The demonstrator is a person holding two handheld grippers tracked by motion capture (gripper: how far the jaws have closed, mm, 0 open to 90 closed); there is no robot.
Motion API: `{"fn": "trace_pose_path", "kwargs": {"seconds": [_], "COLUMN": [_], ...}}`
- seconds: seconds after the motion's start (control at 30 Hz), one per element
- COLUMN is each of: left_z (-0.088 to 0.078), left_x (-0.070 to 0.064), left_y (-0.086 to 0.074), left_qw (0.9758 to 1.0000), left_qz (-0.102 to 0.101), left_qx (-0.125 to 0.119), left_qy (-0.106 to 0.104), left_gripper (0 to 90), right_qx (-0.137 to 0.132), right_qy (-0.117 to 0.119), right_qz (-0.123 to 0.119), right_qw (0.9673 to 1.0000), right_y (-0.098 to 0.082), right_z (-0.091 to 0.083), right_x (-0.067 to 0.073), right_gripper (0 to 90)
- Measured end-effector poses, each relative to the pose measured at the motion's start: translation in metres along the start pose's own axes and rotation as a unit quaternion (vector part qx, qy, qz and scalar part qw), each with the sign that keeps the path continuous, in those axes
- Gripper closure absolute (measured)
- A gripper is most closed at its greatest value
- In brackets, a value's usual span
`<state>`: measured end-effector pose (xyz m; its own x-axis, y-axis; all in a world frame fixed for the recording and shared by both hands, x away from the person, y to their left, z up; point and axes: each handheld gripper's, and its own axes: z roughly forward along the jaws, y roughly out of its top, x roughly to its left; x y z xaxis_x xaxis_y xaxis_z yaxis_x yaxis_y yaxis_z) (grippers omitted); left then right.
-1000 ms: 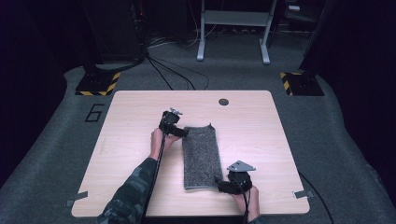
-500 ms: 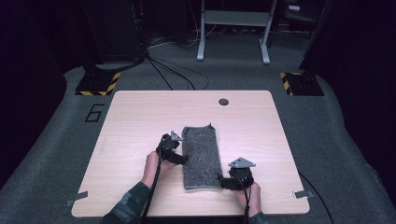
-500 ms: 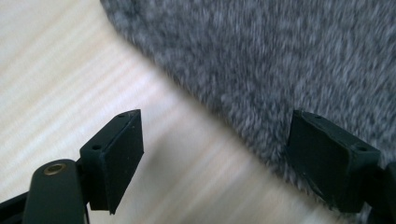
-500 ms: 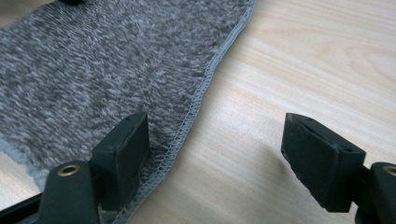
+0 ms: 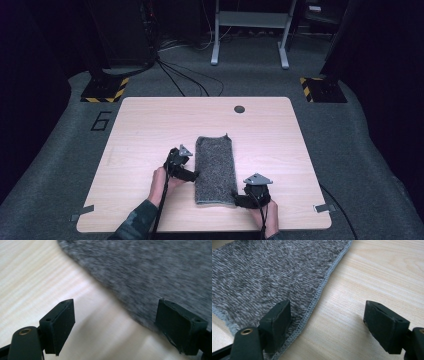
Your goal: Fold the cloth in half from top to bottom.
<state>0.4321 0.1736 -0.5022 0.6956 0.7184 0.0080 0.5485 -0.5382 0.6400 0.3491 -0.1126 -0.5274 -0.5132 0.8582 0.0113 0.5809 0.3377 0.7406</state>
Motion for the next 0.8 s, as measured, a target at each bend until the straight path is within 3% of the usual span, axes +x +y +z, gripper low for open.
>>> {"fn": "trace_pose_path", "kwargs": {"seconds": [0.13,0.3,0.4,0.57,0.8], "left_z": [-0.010,-0.014,-0.019,-0.024,-0.033], "left_x": [-0.020,-0.041,-0.043,-0.039,-0.015], "left_y": [-0.018,-0.040,-0.046,-0.049,-0.042], "left_qw": [0.9996,0.9994,0.9994,0.9994,0.9991], "left_qz": [0.012,0.021,0.023,0.022,-0.005], "left_qx": [0.002,0.000,-0.003,-0.012,-0.038], "left_qy": [-0.028,-0.027,-0.026,-0.024,-0.018], "left_gripper": [15.5,15.4,15.4,14.6,13.8], "right_qx": [-0.003,-0.004,-0.002,0.002,-0.008], "right_qy": [-0.004,-0.004,-0.003,0.001,0.020], "right_qz": [0.003,0.001,0.001,-0.006,0.005], "right_qw": [1.0000,1.0000,1.0000,1.0000,0.9997], "right_y": [0.000,-0.001,0.000,-0.001,0.011], "right_z": [0.000,0.000,0.001,0.000,-0.004], "right_x": [0.001,0.003,0.003,0.002,-0.008], "right_gripper": [21.4,21.2,20.5,19.8,16.3]}}
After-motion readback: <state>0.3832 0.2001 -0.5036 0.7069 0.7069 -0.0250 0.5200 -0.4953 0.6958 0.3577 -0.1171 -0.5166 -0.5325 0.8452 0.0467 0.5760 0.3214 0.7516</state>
